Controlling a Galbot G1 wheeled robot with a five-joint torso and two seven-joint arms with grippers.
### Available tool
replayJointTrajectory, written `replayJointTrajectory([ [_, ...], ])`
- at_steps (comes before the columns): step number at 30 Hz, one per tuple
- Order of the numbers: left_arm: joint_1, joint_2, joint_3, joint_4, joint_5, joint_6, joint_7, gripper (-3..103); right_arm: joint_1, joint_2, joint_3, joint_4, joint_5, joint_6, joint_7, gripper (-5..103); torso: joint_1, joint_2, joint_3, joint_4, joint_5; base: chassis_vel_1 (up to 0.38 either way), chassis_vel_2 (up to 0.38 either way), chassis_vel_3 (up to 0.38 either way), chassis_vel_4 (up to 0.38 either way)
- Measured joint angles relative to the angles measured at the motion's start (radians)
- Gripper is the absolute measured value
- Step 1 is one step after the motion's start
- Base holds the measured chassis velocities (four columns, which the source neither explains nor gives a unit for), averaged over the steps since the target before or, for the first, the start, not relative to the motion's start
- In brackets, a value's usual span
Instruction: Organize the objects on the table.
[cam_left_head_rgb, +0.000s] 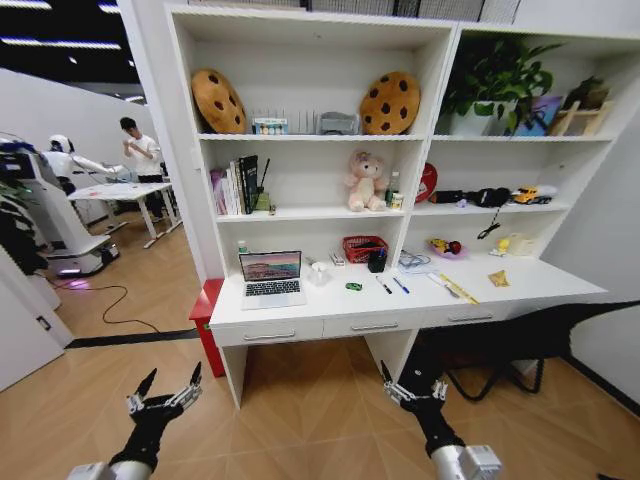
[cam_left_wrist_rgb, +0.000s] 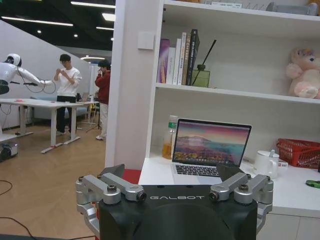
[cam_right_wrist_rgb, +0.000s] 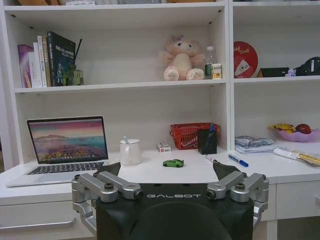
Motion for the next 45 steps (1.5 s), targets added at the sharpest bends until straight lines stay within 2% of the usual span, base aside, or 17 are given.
replayJointTrajectory([
  [10,-0.001,0.006,-0.010,-0.003,-0.011,0.001,0.002,101,-0.004,0.018,0.001,-0.001,0.000,0.006,-0.023,100,0.000,0.000,0.000,0.0000,0.0000,0.000,0.000,0.000,0.000],
  [13,0.000,-0.001,0.001,-0.002,-0.003,-0.001,0.005,99,-0.006,0.018,0.005,-0.004,0.007,0.013,-0.037,100,0.000,0.000,0.000,0.0000,0.0000,0.000,0.000,0.000,0.000],
  [33,0.003,-0.010,0.014,0.002,0.013,-0.008,0.008,99,-0.005,0.028,0.022,-0.008,0.023,0.018,-0.042,100,0.000,0.000,0.000,-0.0001,0.0000,0.000,0.000,0.000,0.000],
  [42,0.003,-0.011,0.014,0.002,0.014,-0.011,0.009,99,-0.004,0.031,0.027,-0.014,0.024,0.038,-0.049,100,0.000,0.000,0.000,0.0000,0.0000,0.000,0.000,0.000,0.000],
  [45,0.003,-0.011,0.016,0.004,0.015,-0.011,0.010,99,0.001,0.033,0.033,-0.028,0.024,0.073,-0.066,100,0.000,0.000,0.000,0.0000,-0.0001,-0.023,0.016,0.034,-0.017],
])
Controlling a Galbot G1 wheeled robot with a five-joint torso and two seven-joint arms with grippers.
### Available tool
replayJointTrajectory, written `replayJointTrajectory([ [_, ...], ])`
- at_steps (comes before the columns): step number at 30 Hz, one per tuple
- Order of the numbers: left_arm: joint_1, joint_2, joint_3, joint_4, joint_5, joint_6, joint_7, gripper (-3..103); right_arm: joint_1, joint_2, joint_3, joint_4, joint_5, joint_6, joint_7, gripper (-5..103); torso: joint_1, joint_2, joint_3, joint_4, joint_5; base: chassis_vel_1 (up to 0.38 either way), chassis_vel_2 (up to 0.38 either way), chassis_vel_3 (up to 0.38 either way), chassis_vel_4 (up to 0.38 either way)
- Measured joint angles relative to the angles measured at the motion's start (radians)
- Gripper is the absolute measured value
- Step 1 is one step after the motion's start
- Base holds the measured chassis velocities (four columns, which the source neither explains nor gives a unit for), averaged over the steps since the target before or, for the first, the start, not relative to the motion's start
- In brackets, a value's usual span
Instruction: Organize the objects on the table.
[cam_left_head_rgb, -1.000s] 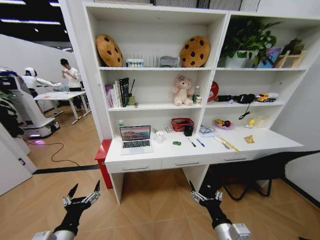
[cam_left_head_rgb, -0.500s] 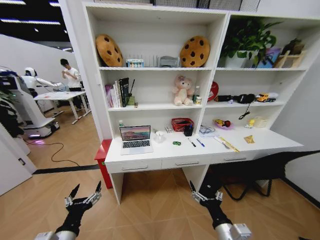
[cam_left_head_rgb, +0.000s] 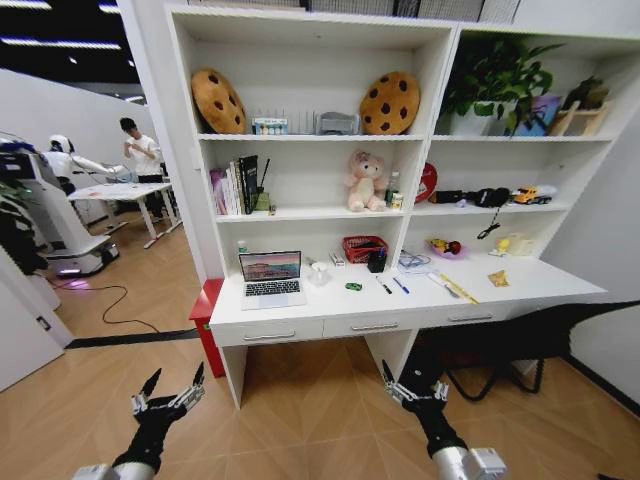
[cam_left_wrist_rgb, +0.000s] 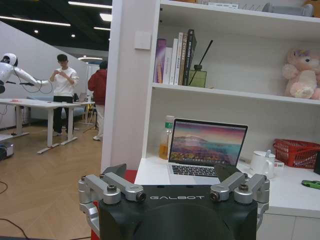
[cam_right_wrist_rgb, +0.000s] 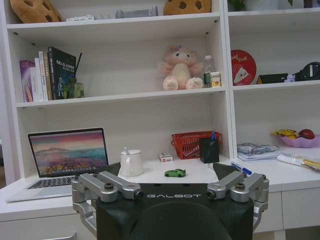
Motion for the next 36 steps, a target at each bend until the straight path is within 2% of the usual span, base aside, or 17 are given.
replayJointTrajectory([
  [1,0.000,0.001,0.002,0.003,0.004,-0.002,0.000,99,0.003,0.001,0.002,-0.008,0.000,0.021,-0.005,100,0.000,0.000,0.000,0.0001,0.0001,-0.071,0.055,0.090,-0.052],
  [6,0.006,0.014,0.015,0.007,0.029,-0.010,0.011,99,0.001,0.001,0.004,-0.013,0.013,0.038,-0.008,100,0.000,0.000,0.000,-0.0002,0.0000,-0.113,0.102,0.118,-0.106],
  [23,0.008,0.003,0.027,0.012,0.040,-0.016,0.012,99,0.000,-0.002,0.003,-0.011,0.021,0.037,-0.007,100,0.000,0.000,0.000,-0.0003,-0.0003,-0.256,0.252,0.254,-0.262],
  [26,0.008,0.003,0.028,0.013,0.041,-0.016,0.012,99,0.000,-0.003,0.003,-0.011,0.020,0.036,-0.007,100,0.000,0.000,0.000,0.0005,0.0007,-0.332,0.352,0.347,-0.370],
  [27,0.008,0.003,0.028,0.014,0.041,-0.016,0.012,99,-0.001,-0.003,-0.002,-0.009,0.017,0.031,0.001,100,0.000,0.000,0.000,0.0001,-0.0003,-0.399,0.356,0.388,-0.388],
  [31,0.008,0.003,0.031,0.019,0.041,-0.016,0.012,99,-0.005,-0.008,-0.009,0.007,0.035,0.006,0.016,100,0.001,0.000,0.000,0.0000,0.0004,-0.374,0.357,0.373,-0.372],
  [32,0.008,0.003,0.033,0.019,0.041,-0.016,0.012,99,-0.003,-0.009,-0.009,0.012,0.039,0.003,0.021,100,0.001,0.000,0.000,-0.0002,-0.0007,-0.394,0.348,0.378,-0.340],
  [36,0.009,0.003,0.033,0.019,0.038,-0.014,0.012,99,0.007,-0.011,0.001,0.012,-0.014,0.016,0.040,100,0.002,-0.001,0.000,0.0005,0.0004,-0.265,0.318,0.281,-0.291],
])
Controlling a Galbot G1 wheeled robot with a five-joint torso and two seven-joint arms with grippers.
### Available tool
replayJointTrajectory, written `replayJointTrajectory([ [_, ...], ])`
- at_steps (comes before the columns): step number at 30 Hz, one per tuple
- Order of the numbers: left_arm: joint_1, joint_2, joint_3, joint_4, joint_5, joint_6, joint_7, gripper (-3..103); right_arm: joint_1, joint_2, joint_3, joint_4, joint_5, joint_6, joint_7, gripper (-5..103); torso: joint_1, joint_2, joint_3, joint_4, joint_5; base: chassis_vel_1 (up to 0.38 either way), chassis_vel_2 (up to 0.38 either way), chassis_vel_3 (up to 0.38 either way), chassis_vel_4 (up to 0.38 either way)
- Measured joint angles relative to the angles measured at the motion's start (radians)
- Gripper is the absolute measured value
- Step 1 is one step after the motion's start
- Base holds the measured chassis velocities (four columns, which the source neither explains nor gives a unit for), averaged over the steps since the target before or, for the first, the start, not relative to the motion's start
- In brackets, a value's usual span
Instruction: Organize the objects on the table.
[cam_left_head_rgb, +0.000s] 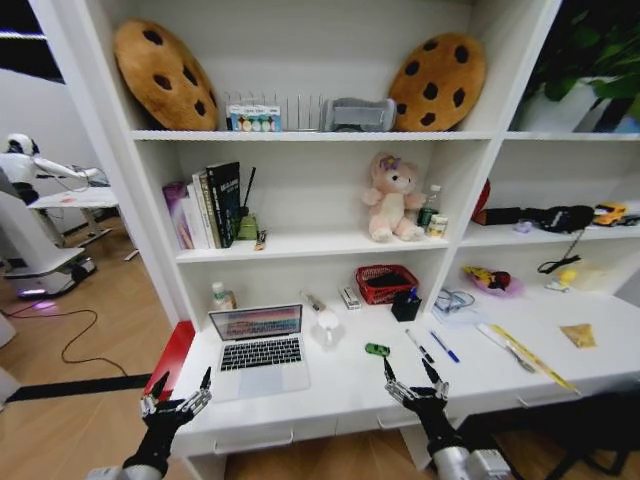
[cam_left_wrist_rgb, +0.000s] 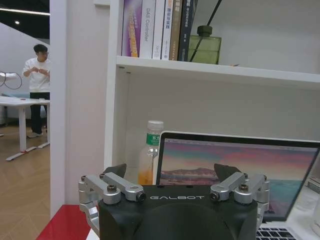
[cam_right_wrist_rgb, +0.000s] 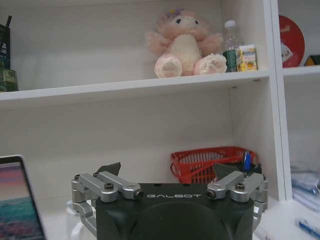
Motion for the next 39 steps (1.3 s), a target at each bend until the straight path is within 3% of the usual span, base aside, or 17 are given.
replayJointTrajectory([
  [2,0.002,0.001,0.000,0.001,-0.006,0.001,0.000,99,0.000,-0.003,0.012,-0.001,-0.037,0.008,-0.005,100,0.000,0.000,0.000,-0.0010,-0.0006,-0.196,0.222,0.210,-0.222],
  [3,-0.001,0.005,-0.005,0.001,-0.017,0.005,-0.013,96,-0.004,-0.009,0.018,0.011,-0.052,0.009,-0.016,100,0.000,0.000,0.000,-0.0002,0.0001,0.000,0.000,0.000,0.000],
  [11,-0.014,0.057,-0.057,-0.024,-0.062,0.022,-0.030,101,-0.008,-0.006,0.009,0.023,-0.071,-0.003,-0.020,100,-0.003,0.001,-0.001,-0.0006,-0.0005,0.048,-0.065,-0.056,0.034],
  [15,-0.026,0.096,-0.097,-0.040,-0.126,0.028,-0.025,87,0.005,-0.015,0.003,0.009,-0.076,-0.003,-0.019,100,-0.002,0.001,-0.001,-0.0005,-0.0004,0.009,-0.015,-0.008,0.004],
  [16,-0.026,0.096,-0.097,-0.040,-0.126,0.028,-0.025,87,0.005,-0.015,0.003,0.009,-0.076,-0.003,-0.019,100,-0.002,0.001,-0.001,-0.0005,-0.0004,0.000,0.000,0.000,0.000],
  [23,-0.040,0.146,-0.107,-0.053,-0.138,0.052,-0.016,54,0.003,-0.010,0.007,-0.008,-0.080,0.015,-0.019,100,-0.001,0.000,0.000,-0.0006,-0.0004,-0.003,0.007,0.003,-0.003],
  [27,-0.044,0.164,-0.116,-0.054,-0.140,0.054,-0.015,43,0.004,-0.008,0.008,-0.011,-0.078,0.018,-0.018,100,-0.001,0.001,0.000,-0.0004,-0.0005,0.000,0.000,0.000,0.000],
  [29,-0.053,0.202,-0.132,-0.051,-0.147,0.060,-0.015,32,0.005,-0.008,0.005,-0.014,-0.076,0.019,-0.018,100,-0.001,0.001,0.000,-0.0005,-0.0004,0.000,0.000,0.000,0.000],
  [32,-0.059,0.232,-0.140,-0.047,-0.154,0.065,-0.015,27,0.005,-0.007,0.004,-0.015,-0.075,0.019,-0.018,100,-0.001,0.001,0.000,-0.0005,-0.0005,0.000,0.000,0.000,0.000],
  [35,-0.068,0.295,-0.159,-0.018,-0.159,0.060,0.007,11,0.003,-0.007,0.006,-0.016,-0.074,0.022,-0.020,100,-0.001,0.001,0.000,-0.0005,-0.0006,0.000,0.000,0.000,0.000],
  [39,-0.082,0.336,-0.177,0.000,-0.163,0.055,0.024,2,0.000,-0.007,0.012,-0.019,-0.073,0.025,-0.021,100,-0.001,0.001,0.000,-0.0003,-0.0006,0.000,0.000,0.000,0.000],
])
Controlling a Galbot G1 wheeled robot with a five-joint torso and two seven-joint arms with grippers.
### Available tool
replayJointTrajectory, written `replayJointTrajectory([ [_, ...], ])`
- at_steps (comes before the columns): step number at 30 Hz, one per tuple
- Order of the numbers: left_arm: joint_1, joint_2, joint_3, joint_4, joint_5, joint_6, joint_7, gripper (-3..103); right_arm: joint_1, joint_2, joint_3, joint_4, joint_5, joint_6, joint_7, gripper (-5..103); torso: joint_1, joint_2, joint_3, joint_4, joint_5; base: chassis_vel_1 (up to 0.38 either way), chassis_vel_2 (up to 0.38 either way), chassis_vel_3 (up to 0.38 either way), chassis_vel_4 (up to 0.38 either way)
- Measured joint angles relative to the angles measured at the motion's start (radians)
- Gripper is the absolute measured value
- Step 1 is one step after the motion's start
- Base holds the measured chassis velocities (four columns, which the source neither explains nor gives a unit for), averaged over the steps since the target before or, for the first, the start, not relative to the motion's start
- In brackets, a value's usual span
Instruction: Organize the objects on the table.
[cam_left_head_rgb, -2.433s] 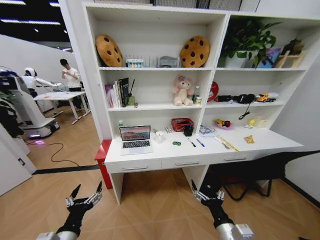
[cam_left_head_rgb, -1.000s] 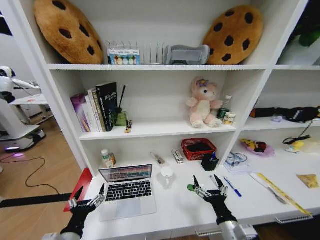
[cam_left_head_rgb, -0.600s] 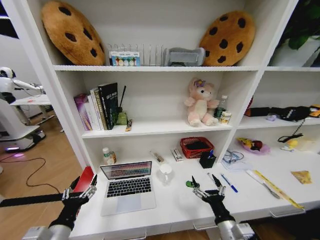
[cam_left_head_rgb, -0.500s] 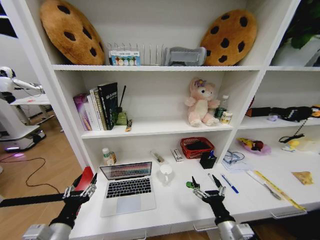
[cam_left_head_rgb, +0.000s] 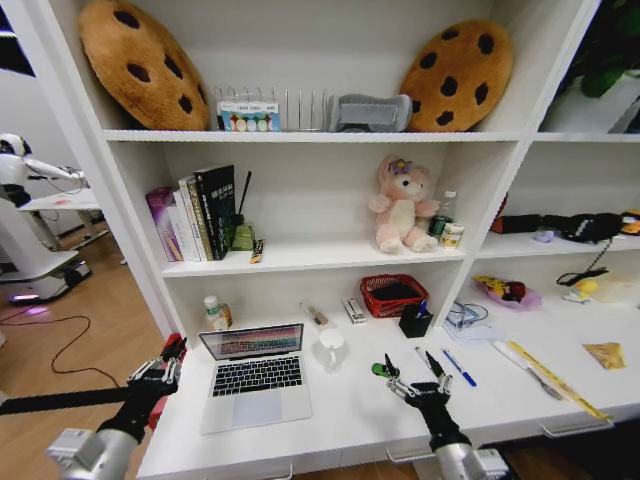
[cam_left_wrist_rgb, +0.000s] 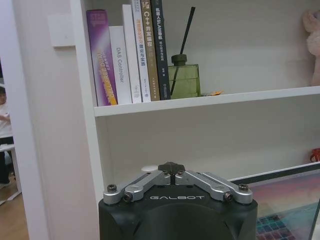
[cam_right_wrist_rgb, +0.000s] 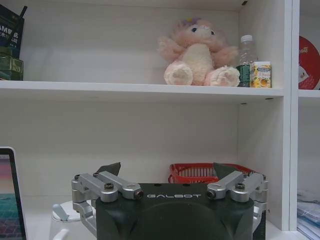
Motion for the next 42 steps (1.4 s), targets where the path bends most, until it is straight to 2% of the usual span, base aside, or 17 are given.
replayJointTrajectory([
  [2,-0.027,0.059,-0.031,0.024,0.000,-0.008,0.021,0,0.000,-0.002,0.004,-0.004,0.001,0.002,0.000,100,0.000,0.000,0.000,-0.0003,0.0002,0.000,0.000,0.000,0.000],
  [3,-0.027,0.059,-0.031,0.024,0.000,-0.008,0.021,0,0.000,-0.002,0.004,-0.004,0.001,0.002,0.000,100,0.000,0.000,0.000,-0.0003,0.0002,0.000,0.000,0.000,0.000],
  [5,-0.060,0.131,-0.072,0.065,0.005,-0.023,0.057,0,0.000,-0.003,0.004,-0.006,0.005,0.002,0.000,100,0.000,0.000,0.000,-0.0001,-0.0002,0.000,0.000,0.000,0.000],
  [6,-0.060,0.131,-0.072,0.065,0.005,-0.023,0.057,0,0.000,-0.003,0.004,-0.006,0.005,0.002,0.000,100,0.000,0.000,0.000,-0.0001,-0.0002,0.000,0.000,0.000,0.000],
  [7,-0.077,0.176,-0.093,0.092,0.013,-0.041,0.086,0,-0.001,-0.002,0.005,-0.008,0.006,0.002,-0.001,100,0.000,0.000,0.000,-0.0001,0.0001,0.000,0.000,0.000,0.000],
  [8,-0.077,0.176,-0.093,0.092,0.013,-0.041,0.086,0,-0.001,-0.002,0.005,-0.008,0.006,0.002,-0.001,100,0.000,0.000,0.000,-0.0001,0.0001,0.000,0.000,0.000,0.000],
  [9,-0.088,0.205,-0.106,0.112,0.019,-0.057,0.112,0,-0.003,-0.002,0.005,-0.009,0.006,0.002,-0.002,100,0.000,0.000,0.000,-0.0003,0.0001,0.000,0.000,0.000,0.000],
  [12,-0.138,0.368,-0.147,0.207,0.047,-0.126,0.239,0,-0.005,-0.001,0.008,-0.018,0.005,0.003,-0.006,100,0.000,0.000,0.000,-0.0005,0.0003,0.000,0.000,0.000,0.000],
  [13,-0.138,0.368,-0.147,0.207,0.047,-0.126,0.239,0,-0.005,-0.001,0.008,-0.018,0.005,0.003,-0.006,100,0.000,0.000,0.000,-0.0005,0.0003,0.000,0.000,0.000,0.000],
  [17,-0.197,0.517,-0.120,0.298,0.053,-0.175,0.364,0,-0.003,-0.001,0.010,-0.029,0.007,0.003,-0.008,100,0.000,0.000,0.000,-0.0004,0.0003,0.000,0.000,0.000,0.000],
  [20,-0.215,0.539,-0.109,0.319,0.057,-0.187,0.395,0,0.000,-0.003,0.008,-0.033,0.008,0.003,-0.008,100,0.000,0.000,0.000,-0.0005,0.0000,0.000,0.000,0.000,0.000],
  [23,-0.250,0.571,-0.092,0.356,0.094,-0.209,0.459,0,0.010,-0.019,-0.005,-0.044,0.015,-0.004,-0.008,100,0.000,0.000,0.000,0.0001,0.0002,0.000,0.000,0.000,0.000],
  [24,-0.275,0.590,-0.075,0.373,0.137,-0.219,0.497,0,0.011,-0.022,-0.009,-0.050,0.016,-0.006,-0.009,100,0.000,0.000,0.000,0.0000,0.0001,0.000,0.000,0.000,0.000],
  [27,-0.285,0.606,-0.057,0.382,0.180,-0.224,0.535,0,0.011,-0.019,-0.012,-0.058,0.016,-0.007,-0.012,100,0.000,0.000,0.000,-0.0003,0.0002,0.000,0.000,0.000,0.000],
  [33,-0.319,0.642,-0.020,0.410,0.246,-0.240,0.584,0,0.010,-0.009,-0.015,-0.066,0.014,-0.006,-0.016,100,0.000,0.000,0.000,-0.0001,0.0001,0.000,0.000,0.000,0.000],
  [35,-0.347,0.686,0.000,0.434,0.275,-0.253,0.610,0,0.009,-0.005,-0.014,-0.069,0.013,-0.003,-0.018,100,0.000,0.000,0.000,-0.0004,0.0002,0.000,0.000,0.000,0.000],
  [42,-0.441,0.751,0.081,0.490,0.304,-0.264,0.633,0,0.007,0.003,-0.019,-0.080,0.004,0.001,-0.022,100,0.000,0.000,0.000,-0.0002,0.0003,0.000,0.000,0.000,0.000],
])
